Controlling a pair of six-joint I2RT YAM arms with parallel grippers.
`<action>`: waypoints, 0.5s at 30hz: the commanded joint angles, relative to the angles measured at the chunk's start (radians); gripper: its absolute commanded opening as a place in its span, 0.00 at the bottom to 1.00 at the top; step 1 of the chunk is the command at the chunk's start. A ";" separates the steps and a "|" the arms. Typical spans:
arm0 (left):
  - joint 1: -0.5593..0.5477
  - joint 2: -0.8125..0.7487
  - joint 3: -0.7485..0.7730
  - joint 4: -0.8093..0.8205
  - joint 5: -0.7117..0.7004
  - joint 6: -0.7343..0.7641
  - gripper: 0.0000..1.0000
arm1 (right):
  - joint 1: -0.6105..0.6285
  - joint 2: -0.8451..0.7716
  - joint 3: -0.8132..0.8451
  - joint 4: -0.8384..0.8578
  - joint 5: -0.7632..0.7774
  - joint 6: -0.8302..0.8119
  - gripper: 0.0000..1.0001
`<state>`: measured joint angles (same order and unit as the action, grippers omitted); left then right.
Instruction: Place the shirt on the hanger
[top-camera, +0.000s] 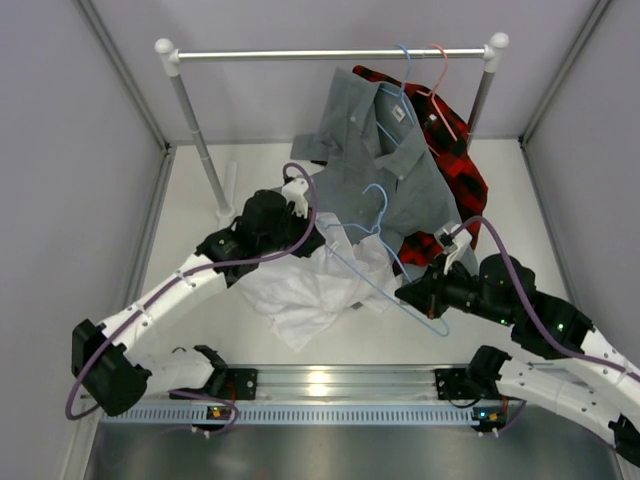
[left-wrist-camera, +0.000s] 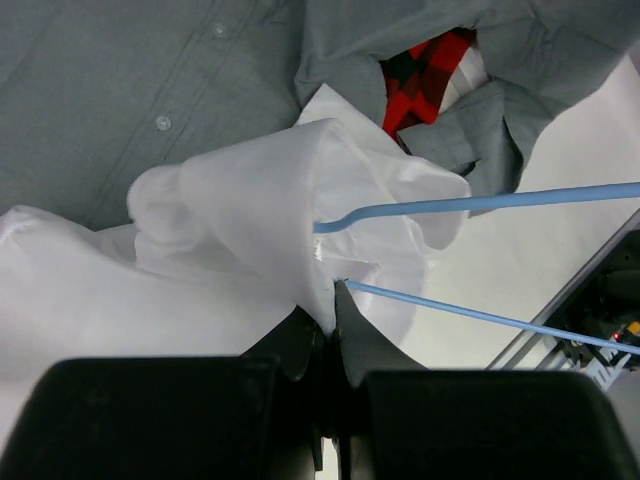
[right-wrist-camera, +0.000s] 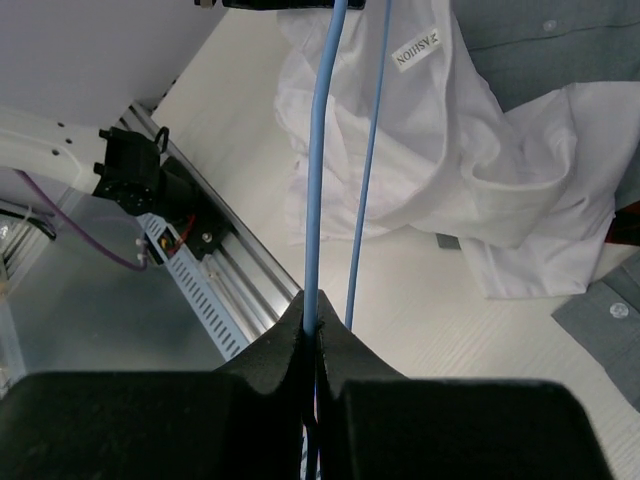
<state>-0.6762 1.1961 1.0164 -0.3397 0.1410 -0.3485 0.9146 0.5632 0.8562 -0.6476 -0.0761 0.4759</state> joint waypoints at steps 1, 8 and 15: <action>-0.020 -0.050 0.115 -0.140 0.045 0.105 0.00 | -0.008 0.004 0.003 0.153 -0.054 0.050 0.00; -0.059 -0.128 0.243 -0.260 0.088 0.121 0.00 | -0.010 0.113 -0.054 0.390 -0.096 0.112 0.00; -0.074 -0.130 0.339 -0.413 -0.079 0.141 0.00 | 0.022 0.273 0.017 0.374 0.364 0.099 0.00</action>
<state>-0.7403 1.0840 1.3014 -0.6773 0.1253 -0.2291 0.9192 0.8463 0.8455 -0.3557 -0.0288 0.5629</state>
